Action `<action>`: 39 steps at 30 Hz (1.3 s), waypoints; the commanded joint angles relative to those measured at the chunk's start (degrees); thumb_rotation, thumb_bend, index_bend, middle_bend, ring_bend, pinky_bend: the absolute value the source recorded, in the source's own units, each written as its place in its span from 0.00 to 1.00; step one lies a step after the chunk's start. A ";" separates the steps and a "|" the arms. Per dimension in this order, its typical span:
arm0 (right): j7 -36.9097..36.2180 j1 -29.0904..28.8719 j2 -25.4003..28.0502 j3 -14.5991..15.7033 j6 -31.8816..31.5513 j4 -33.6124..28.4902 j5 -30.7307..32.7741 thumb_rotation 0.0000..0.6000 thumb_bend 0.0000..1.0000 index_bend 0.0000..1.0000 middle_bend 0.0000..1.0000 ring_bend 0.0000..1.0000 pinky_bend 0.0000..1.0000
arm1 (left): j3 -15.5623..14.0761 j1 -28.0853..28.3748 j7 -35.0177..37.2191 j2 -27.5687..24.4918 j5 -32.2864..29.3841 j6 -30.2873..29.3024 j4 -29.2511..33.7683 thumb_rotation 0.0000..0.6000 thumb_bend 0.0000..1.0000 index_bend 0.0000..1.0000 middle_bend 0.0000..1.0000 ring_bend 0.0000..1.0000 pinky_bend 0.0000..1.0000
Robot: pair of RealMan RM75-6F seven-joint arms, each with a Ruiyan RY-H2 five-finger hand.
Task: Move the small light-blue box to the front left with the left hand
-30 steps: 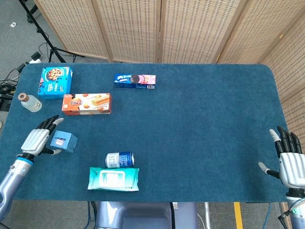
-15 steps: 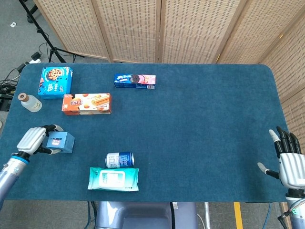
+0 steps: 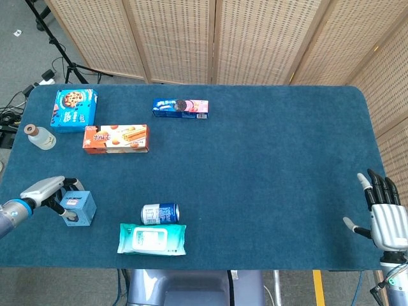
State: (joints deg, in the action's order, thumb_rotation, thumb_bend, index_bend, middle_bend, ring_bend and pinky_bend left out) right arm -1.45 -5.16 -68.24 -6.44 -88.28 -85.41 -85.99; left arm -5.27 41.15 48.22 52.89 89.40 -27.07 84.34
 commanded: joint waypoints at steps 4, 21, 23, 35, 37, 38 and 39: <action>0.16 -0.14 -0.11 -0.12 0.41 0.25 0.39 1.00 0.00 0.00 0.00 0.00 0.00 | -0.76 2.09 0.85 3.42 -1.21 2.54 -3.30 1.00 0.23 0.17 0.05 0.04 0.15; -0.30 0.31 0.22 -0.16 -0.71 -0.42 -0.04 1.00 0.00 0.00 0.00 0.00 0.00 | 0.87 -8.20 -9.71 2.83 0.70 -22.17 -2.58 1.00 0.01 0.00 0.00 0.00 0.00; -0.45 0.36 0.31 -0.17 -0.85 -0.49 -0.11 1.00 0.00 0.00 0.00 0.00 0.00 | -0.18 -9.17 -10.48 2.55 1.80 -23.30 -2.10 1.00 0.00 0.00 0.00 0.00 0.00; -1.47 0.43 0.59 -0.30 -0.89 -0.45 -0.04 1.00 0.00 0.00 0.00 0.00 0.00 | 3.12 -13.79 -22.91 13.96 -8.91 -24.69 -10.44 1.00 0.00 0.00 0.00 0.00 0.00; -1.37 0.36 0.52 -0.23 -0.79 -0.37 -0.15 1.00 0.00 0.00 0.00 0.00 0.00 | 4.10 -13.63 -23.97 16.55 -10.77 -23.85 -12.43 1.00 0.00 0.00 0.00 0.00 0.00; -1.34 0.35 0.49 -0.23 -0.77 -0.35 -0.15 1.00 0.00 0.00 0.00 0.00 0.00 | 4.42 -13.46 -24.33 17.34 -11.32 -23.38 -12.95 1.00 0.00 0.00 0.00 0.00 0.00; -1.35 0.35 0.47 -0.29 -0.77 -0.32 -0.07 1.00 0.00 0.00 0.00 0.00 0.00 | 4.95 -13.04 -24.36 18.42 -12.03 -22.52 -13.36 1.00 0.00 0.00 0.00 0.00 0.00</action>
State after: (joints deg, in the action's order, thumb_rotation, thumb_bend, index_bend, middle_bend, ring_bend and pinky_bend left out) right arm -2.79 -4.82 -67.77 -6.69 -89.04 -85.75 -86.11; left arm -1.54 27.81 24.67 69.40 78.97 -50.93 72.30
